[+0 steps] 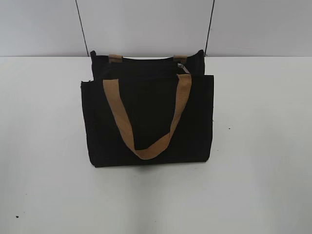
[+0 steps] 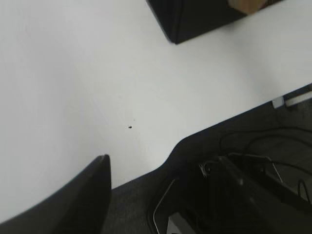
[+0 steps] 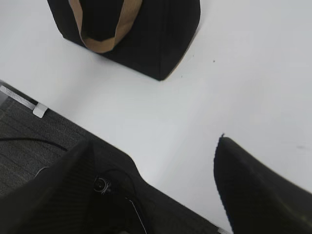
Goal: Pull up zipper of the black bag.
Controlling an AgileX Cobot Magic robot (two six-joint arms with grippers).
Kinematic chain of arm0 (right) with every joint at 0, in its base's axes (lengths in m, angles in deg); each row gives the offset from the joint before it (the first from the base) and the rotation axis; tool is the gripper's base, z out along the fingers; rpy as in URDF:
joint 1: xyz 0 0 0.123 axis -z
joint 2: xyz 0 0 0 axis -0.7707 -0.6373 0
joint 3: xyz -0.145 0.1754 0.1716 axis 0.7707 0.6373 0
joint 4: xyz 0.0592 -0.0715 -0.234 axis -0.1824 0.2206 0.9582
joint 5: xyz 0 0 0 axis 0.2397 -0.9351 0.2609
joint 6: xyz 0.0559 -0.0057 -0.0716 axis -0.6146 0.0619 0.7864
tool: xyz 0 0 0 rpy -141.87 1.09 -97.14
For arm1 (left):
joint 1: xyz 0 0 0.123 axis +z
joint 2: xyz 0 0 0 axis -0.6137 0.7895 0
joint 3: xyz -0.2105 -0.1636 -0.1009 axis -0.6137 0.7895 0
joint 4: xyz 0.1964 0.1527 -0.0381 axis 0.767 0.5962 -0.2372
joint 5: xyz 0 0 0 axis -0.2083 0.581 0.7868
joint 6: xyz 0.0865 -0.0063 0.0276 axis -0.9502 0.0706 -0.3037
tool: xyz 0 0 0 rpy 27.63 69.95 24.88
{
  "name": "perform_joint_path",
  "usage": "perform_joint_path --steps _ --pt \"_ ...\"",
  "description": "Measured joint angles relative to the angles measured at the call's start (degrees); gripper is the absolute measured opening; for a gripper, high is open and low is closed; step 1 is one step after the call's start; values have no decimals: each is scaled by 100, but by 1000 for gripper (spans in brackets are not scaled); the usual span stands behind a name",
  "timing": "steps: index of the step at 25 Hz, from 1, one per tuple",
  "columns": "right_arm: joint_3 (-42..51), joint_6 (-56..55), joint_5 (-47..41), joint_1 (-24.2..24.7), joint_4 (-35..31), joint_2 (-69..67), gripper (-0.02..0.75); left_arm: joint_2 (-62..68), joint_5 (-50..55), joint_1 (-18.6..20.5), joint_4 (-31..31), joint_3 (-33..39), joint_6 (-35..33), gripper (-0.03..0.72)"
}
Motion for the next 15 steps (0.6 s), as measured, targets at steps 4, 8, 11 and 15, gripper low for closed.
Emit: perform_joint_path --steps 4,8,11,15 --pt "1048 -2 0 0 0 1046 579 -921 19 0 -16 365 -317 493" --pt "1838 -2 -20 0 0 2045 579 -1599 57 -5 -235 902 -460 493" --pt "2196 -2 -25 0 0 2588 579 -1931 82 -5 -344 988 -509 493" --pt "2367 -2 -31 0 -6 2821 579 -2032 23 -5 -371 1037 -733 493"
